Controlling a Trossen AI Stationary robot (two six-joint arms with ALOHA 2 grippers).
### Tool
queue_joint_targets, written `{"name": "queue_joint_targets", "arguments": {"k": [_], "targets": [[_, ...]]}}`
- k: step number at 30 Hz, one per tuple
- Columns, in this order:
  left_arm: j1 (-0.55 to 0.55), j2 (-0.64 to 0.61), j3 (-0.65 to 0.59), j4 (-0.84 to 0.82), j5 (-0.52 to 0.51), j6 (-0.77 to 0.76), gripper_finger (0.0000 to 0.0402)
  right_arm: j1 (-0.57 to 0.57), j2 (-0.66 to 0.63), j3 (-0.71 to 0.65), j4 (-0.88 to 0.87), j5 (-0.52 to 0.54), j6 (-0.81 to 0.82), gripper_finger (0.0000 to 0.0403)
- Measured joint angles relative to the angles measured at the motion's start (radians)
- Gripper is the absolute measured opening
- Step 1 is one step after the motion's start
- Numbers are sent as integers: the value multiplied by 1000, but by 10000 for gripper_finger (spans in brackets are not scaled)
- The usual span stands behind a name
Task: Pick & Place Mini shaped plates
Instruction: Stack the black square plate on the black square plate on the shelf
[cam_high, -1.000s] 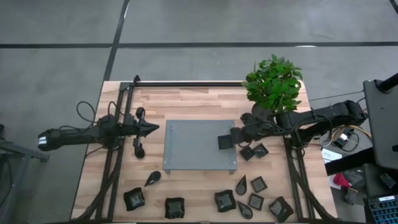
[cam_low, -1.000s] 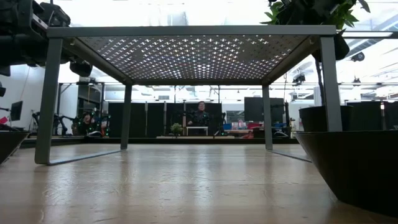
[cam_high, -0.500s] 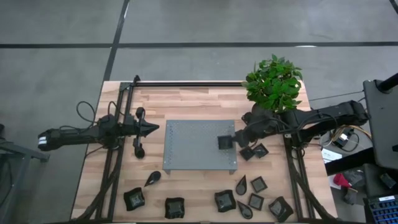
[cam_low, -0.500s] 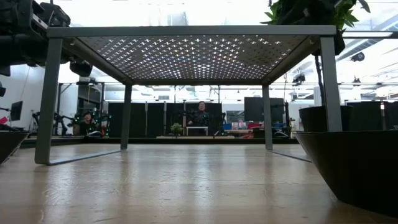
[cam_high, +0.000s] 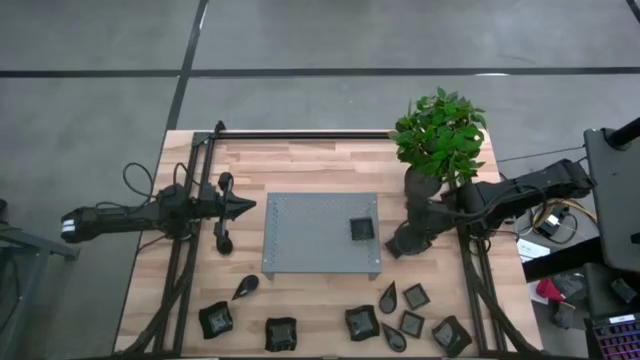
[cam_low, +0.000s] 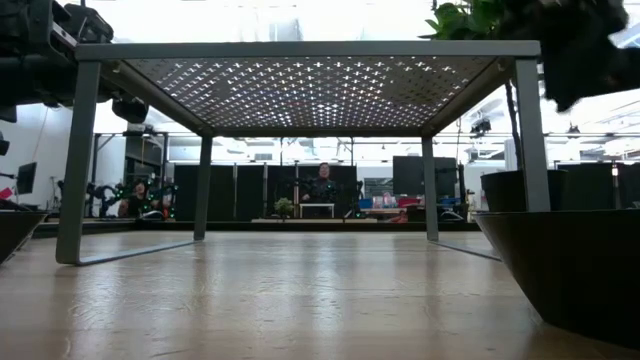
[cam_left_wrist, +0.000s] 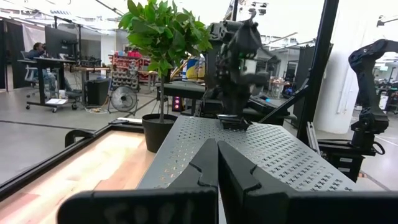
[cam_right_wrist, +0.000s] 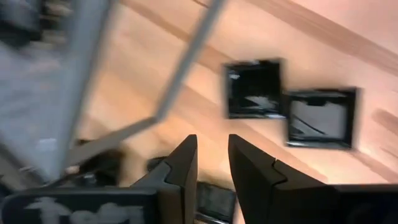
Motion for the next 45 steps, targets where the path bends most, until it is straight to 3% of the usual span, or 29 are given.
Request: {"name": "queue_joint_targets", "arguments": {"k": [22, 45], "targets": [[0, 0, 0, 0, 0, 0, 0, 6, 18, -282, -41, -2, 92, 68], [0, 0, 0, 0, 0, 0, 0, 5, 18, -383, 56, 104, 120, 68]]}}
